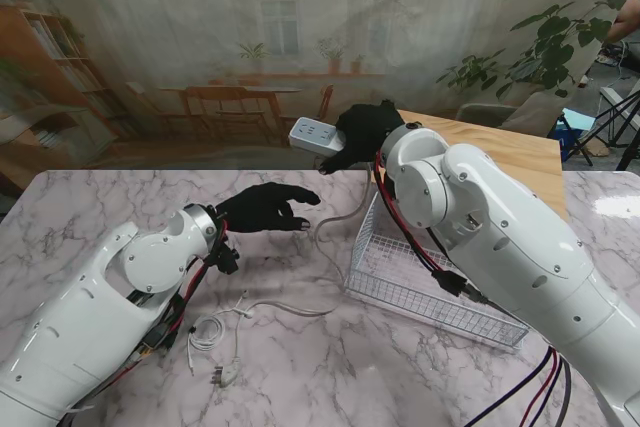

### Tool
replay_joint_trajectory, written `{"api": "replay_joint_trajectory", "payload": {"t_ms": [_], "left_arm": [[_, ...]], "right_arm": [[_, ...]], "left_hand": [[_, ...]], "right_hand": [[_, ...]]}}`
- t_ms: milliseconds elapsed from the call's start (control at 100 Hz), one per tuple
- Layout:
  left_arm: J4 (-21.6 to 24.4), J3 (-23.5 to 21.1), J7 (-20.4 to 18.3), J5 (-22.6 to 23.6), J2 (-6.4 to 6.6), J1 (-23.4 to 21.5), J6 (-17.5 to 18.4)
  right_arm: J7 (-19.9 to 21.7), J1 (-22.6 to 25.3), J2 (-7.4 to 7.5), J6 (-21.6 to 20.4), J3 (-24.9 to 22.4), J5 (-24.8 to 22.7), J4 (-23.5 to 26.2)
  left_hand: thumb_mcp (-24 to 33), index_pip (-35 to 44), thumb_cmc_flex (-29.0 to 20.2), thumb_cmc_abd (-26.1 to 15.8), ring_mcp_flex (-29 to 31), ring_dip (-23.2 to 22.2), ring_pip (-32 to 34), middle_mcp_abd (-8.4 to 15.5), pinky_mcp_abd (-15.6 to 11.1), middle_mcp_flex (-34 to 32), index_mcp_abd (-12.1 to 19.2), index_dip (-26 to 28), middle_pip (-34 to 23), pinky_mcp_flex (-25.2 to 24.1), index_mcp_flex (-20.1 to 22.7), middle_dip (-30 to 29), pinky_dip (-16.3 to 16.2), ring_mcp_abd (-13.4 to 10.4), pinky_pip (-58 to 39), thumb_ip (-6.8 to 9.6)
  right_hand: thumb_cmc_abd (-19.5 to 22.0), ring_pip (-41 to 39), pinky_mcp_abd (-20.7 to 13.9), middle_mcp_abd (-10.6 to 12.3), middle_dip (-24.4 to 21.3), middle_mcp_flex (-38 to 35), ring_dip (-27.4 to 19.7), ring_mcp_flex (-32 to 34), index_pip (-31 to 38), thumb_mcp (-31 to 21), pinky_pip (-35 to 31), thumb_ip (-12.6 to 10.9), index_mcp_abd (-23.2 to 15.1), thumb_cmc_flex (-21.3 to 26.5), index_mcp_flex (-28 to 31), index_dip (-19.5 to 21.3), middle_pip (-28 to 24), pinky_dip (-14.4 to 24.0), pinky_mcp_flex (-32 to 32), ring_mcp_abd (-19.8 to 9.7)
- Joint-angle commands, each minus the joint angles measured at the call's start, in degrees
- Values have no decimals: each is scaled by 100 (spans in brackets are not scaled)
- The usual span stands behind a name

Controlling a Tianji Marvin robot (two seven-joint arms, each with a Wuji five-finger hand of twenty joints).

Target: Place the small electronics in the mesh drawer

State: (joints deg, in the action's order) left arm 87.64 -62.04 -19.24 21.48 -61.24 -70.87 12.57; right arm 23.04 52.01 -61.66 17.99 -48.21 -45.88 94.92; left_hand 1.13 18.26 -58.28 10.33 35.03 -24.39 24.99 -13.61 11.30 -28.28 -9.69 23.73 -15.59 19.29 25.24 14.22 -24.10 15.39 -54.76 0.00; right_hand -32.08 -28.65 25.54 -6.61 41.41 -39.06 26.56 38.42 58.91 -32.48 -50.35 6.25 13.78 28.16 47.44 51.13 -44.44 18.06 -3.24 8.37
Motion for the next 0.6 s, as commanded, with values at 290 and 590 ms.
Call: {"api": "replay_joint_trajectory", "payload": {"t_ms": [290, 590], "left_arm": [[-513, 874, -485, -556, 24, 481, -495], [-508, 1147, 56, -1275, -230, 359, -737]], "right_arm": [[-28, -117, -28, 85, 122, 130, -5], [-64, -134, -42, 124, 150, 189, -16]], "left_hand": [[-23, -901, 852, 434, -1026, 461, -389, -132, -548, 1547, -584, -511, 601, -577, -658, -417, 34, -194, 598, -21], [19, 2619, -1389, -242, -418, 588, -225, 568, -486, -704, 333, 1493, -153, -307, 594, 46, -107, -457, 252, -43]], "right_hand": [[1189, -366, 46, 109, 53, -106, 68, 8, 671, -2182, 122, -89, -704, 839, 559, 177, -234, -1, 150, 9], [1214, -363, 47, 116, 52, -92, 66, 2, 667, -2149, 139, -86, -717, 841, 530, 175, -233, -6, 160, 2]]}}
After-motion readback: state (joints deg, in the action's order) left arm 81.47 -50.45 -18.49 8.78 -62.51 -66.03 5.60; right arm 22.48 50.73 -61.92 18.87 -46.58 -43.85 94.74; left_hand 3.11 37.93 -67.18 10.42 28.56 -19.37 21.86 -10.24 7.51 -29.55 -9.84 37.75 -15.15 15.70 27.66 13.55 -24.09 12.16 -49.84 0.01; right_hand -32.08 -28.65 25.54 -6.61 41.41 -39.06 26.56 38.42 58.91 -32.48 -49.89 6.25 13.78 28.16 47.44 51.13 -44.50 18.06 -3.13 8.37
